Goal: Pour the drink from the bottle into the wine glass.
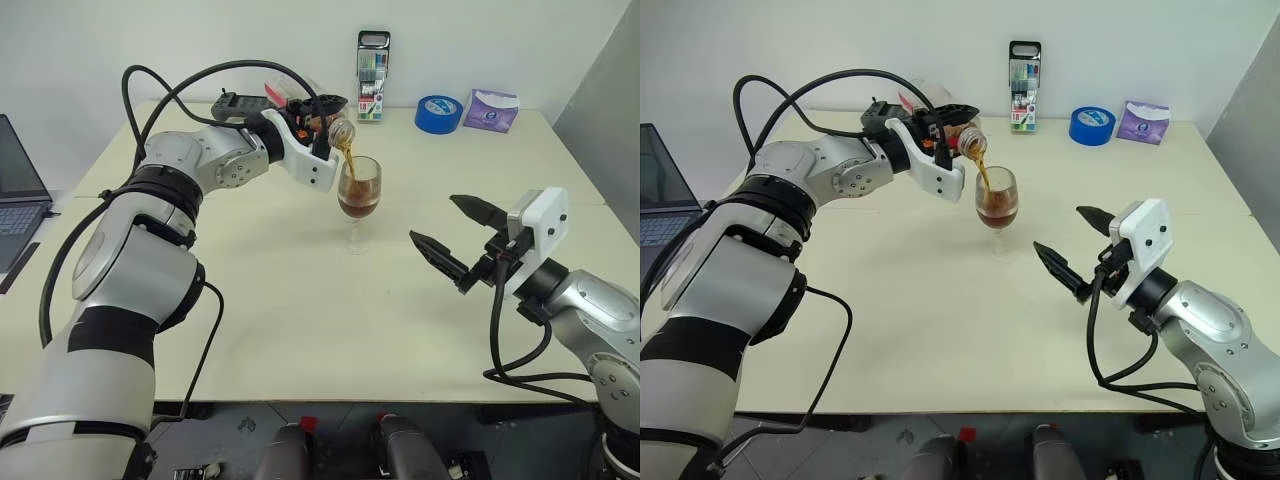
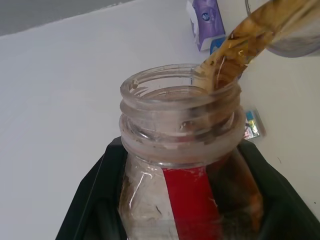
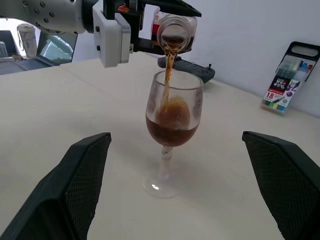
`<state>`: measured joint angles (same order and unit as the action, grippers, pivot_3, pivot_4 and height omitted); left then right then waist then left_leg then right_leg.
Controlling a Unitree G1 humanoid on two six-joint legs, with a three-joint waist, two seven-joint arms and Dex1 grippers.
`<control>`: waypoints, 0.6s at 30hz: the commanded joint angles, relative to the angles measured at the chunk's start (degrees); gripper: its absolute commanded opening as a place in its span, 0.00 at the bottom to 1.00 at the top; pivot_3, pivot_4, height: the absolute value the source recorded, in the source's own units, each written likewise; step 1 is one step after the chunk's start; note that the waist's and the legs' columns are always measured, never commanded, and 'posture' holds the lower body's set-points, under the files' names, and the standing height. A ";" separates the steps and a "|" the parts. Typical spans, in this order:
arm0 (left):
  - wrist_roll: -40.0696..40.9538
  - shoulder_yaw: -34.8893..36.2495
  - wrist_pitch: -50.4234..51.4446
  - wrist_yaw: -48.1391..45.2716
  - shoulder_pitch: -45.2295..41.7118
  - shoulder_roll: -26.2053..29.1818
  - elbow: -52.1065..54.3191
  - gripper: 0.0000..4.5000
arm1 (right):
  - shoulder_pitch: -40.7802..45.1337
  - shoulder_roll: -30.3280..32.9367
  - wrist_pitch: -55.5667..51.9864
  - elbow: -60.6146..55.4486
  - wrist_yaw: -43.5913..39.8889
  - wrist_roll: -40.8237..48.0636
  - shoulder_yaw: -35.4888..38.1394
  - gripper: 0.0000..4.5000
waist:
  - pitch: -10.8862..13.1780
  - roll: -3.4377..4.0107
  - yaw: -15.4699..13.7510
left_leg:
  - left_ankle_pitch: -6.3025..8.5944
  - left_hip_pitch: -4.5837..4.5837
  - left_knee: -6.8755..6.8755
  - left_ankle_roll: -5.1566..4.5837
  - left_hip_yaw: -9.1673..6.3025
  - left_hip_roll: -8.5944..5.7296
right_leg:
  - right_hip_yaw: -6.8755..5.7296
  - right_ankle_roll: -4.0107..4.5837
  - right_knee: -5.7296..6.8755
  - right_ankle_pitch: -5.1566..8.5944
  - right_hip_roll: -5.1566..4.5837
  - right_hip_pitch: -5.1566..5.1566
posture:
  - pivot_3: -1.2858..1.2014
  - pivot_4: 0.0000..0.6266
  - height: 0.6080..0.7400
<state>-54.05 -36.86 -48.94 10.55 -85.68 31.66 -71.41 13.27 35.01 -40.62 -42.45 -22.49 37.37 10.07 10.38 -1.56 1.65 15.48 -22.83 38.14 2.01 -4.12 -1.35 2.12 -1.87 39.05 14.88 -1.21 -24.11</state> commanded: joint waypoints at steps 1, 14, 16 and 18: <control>0.39 0.20 0.54 0.75 -2.90 0.30 0.48 0.48 | 1.05 0.00 0.20 -1.97 0.45 1.06 0.83 1.00 | 0.00 0.00 0.00 | 0.00 0.00 0.00 0.00 0.00 0.00 | 0.00 0.00 0.00 0.00 0.00 0.00 | 0.52 0.24 1.00; 3.69 1.89 0.25 -1.91 -2.36 -1.17 0.22 0.48 | 3.86 -0.75 -0.06 -1.43 1.43 1.30 -0.13 1.00 | 0.00 0.00 0.01 | 0.00 0.00 0.03 0.00 0.01 0.00 | 0.00 0.00 0.01 0.00 0.00 0.00 | 0.52 0.24 1.00; 4.22 2.00 0.44 -2.20 -2.32 -1.34 0.24 0.48 | 4.93 -1.20 -0.54 -1.60 1.90 1.76 -0.50 1.00 | 0.00 0.00 0.05 | 0.00 0.00 0.03 0.00 0.02 0.00 | 0.01 0.00 0.02 0.00 0.00 0.00 | 0.52 0.24 1.00; 5.54 2.78 0.54 -3.21 -1.92 -1.67 0.05 0.48 | 5.75 -1.42 -0.93 -1.56 2.08 1.92 -0.93 1.00 | 0.00 0.00 0.05 | 0.00 0.00 0.02 0.00 0.01 0.00 | 0.00 0.00 0.03 0.00 0.01 0.00 | 0.52 0.24 1.00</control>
<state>-51.13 -36.54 -48.39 7.74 -86.28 29.90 -72.22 17.96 33.56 -41.57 -42.45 -20.89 38.42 9.07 10.38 -1.56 1.70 15.48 -22.82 38.16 2.01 -4.11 -1.34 2.11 -1.86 39.08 14.88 -1.20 -24.12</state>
